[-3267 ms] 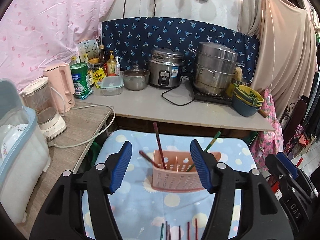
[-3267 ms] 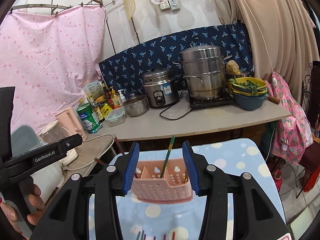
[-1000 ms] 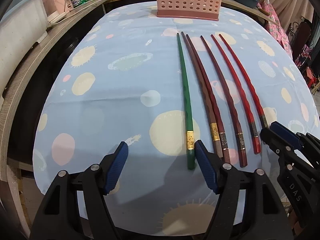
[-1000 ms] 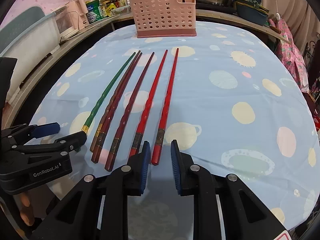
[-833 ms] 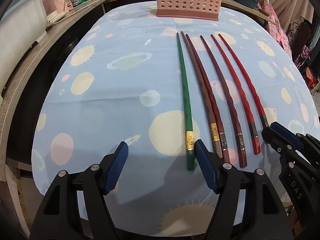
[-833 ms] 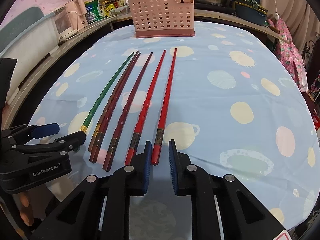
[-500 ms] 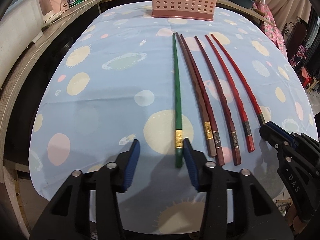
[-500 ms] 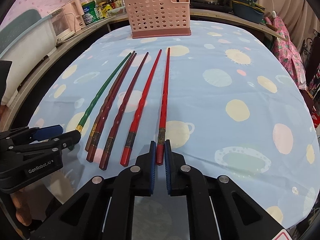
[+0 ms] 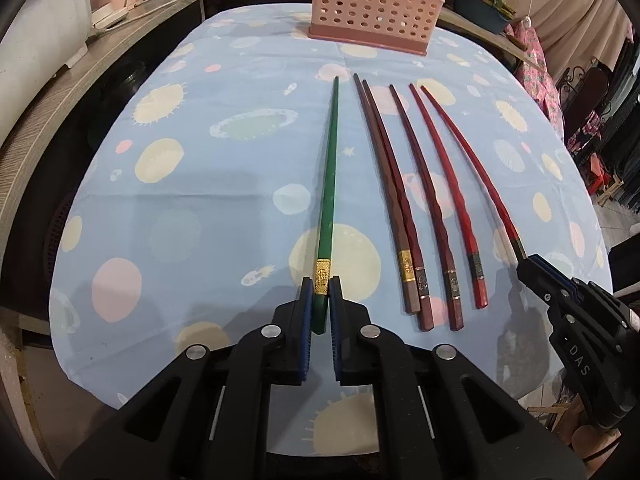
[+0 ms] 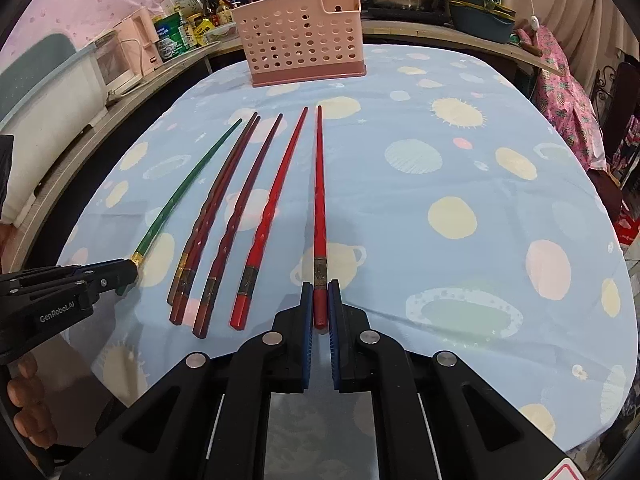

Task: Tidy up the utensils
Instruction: 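Close the left tool on a green chopstick while the right tool closes on a red chopstick, then lift both chopsticks and carry them above the pink basket with both tools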

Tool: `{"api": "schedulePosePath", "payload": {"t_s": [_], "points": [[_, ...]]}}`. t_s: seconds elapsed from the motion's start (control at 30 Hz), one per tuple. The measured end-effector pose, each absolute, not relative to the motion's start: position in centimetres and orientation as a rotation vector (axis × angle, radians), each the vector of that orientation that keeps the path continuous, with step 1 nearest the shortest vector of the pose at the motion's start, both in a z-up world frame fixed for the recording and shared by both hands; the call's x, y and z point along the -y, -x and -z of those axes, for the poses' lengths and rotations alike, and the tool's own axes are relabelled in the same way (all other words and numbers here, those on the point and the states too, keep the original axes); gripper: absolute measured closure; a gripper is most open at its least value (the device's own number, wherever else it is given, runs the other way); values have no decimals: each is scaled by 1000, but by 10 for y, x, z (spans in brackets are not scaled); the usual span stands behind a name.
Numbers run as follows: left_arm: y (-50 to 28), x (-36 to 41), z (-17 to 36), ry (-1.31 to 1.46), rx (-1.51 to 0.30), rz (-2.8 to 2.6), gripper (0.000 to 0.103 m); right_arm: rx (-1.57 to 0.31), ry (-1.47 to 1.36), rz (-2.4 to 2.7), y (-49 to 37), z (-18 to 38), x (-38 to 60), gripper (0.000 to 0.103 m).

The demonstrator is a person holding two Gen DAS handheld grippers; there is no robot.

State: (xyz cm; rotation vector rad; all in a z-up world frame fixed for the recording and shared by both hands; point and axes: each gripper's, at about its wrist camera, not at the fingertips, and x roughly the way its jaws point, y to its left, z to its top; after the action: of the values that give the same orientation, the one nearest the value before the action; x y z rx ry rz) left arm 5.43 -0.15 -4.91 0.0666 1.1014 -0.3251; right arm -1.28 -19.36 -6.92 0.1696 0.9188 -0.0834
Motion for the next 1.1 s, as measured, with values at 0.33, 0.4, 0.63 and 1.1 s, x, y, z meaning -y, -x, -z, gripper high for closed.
{"api": "schedulePosePath", "payload": {"t_s": [0.33,0.4,0.63,1.1], "points": [[-57,-12,2,-1,-1027,324,96,-820,-196,90,20,26,206,96],[-58,-14,-8,12,-1008,326,96,-792,-204,86,20,13,208,96],[-65,-19,-53,53,-922,333,96,-669,-263,74,15,-41,226,96],[-137,-6,-126,53,-762,299,96,-493,-243,97,-40,-115,258,96]]}}
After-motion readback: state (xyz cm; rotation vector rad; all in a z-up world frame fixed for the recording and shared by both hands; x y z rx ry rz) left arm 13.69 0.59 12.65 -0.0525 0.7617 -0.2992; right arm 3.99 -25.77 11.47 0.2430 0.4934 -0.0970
